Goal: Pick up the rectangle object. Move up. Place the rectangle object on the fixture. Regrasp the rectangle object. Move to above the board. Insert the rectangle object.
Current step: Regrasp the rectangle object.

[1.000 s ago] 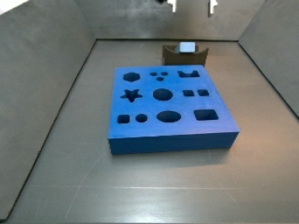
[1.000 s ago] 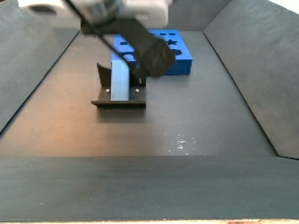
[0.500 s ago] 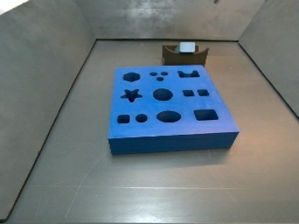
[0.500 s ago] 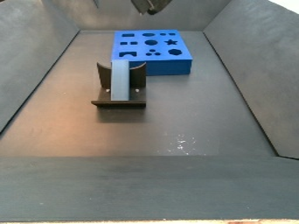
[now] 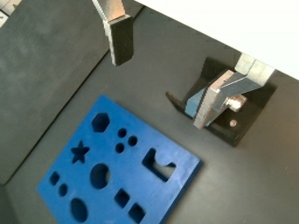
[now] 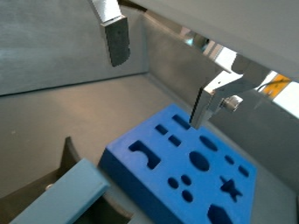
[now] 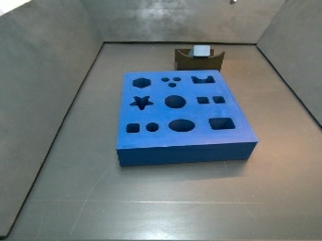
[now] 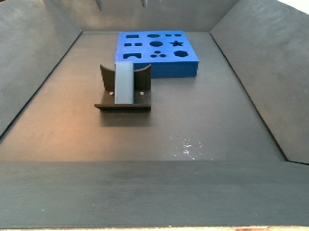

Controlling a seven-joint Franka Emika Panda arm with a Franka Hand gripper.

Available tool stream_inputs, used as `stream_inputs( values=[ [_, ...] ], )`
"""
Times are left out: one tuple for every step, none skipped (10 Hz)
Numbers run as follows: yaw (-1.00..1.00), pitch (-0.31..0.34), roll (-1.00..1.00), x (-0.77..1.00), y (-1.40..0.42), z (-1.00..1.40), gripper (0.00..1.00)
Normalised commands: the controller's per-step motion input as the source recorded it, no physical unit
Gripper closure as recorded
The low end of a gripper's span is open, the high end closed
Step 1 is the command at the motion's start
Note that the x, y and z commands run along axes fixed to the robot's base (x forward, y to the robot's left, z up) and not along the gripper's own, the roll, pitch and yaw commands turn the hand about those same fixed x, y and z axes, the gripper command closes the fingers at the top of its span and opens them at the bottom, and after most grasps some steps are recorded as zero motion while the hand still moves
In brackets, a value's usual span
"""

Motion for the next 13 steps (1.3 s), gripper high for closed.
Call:
stream_inputs(
  values=[
    [0.03,0.013,1.0,-0.05,-0.03,0.01,0.0],
    [0.03,0.006,1.0,-0.05,-0.03,0.02,0.0],
    [0.03,0.003,1.0,-0.05,-0.03,0.02,0.0],
    [0.03,-0.005,1.0,-0.04,-0.03,0.01,0.0],
    [0.03,-0.009,1.0,-0.04,-0.03,0.01,0.0],
    [0.03,-0.015,1.0,-0.04,-0.03,0.01,0.0],
    [0.03,-0.02,1.0,-0.04,-0.02,0.01,0.0],
    [0.03,-0.025,1.0,-0.04,-0.02,0.01,0.0],
    [0.03,-0.031,1.0,-0.03,-0.02,0.01,0.0],
    [0.03,-0.036,1.0,-0.03,-0.02,0.01,0.0],
    [0.03,-0.043,1.0,-0.02,-0.02,0.01,0.0],
    [0.03,-0.048,1.0,-0.02,-0.02,0.01,0.0],
    [0.03,-0.051,1.0,-0.02,-0.02,0.01,0.0]
  ],
)
